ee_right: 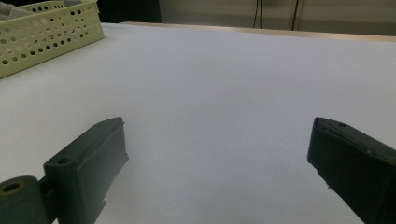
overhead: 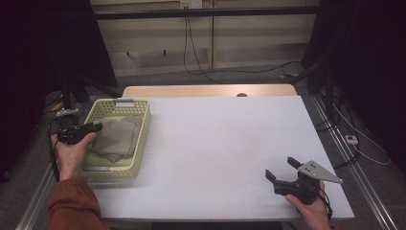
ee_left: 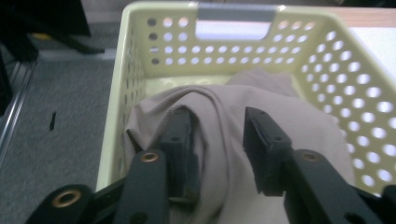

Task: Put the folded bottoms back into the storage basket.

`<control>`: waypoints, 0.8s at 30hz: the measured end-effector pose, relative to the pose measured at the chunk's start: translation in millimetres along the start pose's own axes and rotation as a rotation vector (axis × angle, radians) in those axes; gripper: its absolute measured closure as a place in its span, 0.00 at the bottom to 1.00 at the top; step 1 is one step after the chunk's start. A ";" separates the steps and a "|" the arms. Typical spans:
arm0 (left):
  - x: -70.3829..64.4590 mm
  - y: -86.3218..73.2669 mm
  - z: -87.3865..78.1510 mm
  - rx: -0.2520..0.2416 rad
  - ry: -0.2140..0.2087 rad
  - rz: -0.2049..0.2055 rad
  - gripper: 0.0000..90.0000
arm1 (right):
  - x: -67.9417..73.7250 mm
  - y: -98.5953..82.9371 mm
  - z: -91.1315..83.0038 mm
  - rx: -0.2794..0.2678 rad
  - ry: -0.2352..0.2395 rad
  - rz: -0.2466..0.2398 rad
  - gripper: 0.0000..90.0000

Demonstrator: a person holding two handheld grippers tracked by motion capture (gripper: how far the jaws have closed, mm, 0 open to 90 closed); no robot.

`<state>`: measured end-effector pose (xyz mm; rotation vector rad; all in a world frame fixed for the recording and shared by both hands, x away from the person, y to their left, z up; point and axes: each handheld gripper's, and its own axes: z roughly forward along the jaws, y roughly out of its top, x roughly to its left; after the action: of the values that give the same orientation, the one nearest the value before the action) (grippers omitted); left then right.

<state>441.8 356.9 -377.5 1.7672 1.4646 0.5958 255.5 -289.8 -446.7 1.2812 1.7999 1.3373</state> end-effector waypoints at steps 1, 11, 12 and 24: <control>0.0 0.0 0.0 0.000 0.000 0.000 0.63 | 0.0 0.0 0.1 0.000 0.001 0.001 0.05; -34.6 -0.8 20.3 0.073 -0.108 0.138 0.67 | 0.8 -0.1 0.9 0.005 0.004 -0.003 0.05; -34.6 -0.8 20.3 0.073 -0.108 0.138 0.69 | 0.9 -0.2 1.1 0.005 0.004 -0.002 0.05; -35.8 -4.6 75.9 0.402 0.041 0.197 1.00 | 0.4 -0.3 0.7 0.005 0.004 0.001 0.05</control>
<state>487.5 303.5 -423.4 2.2418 1.5269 0.4587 255.8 -289.2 -447.2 1.2831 1.8064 1.3383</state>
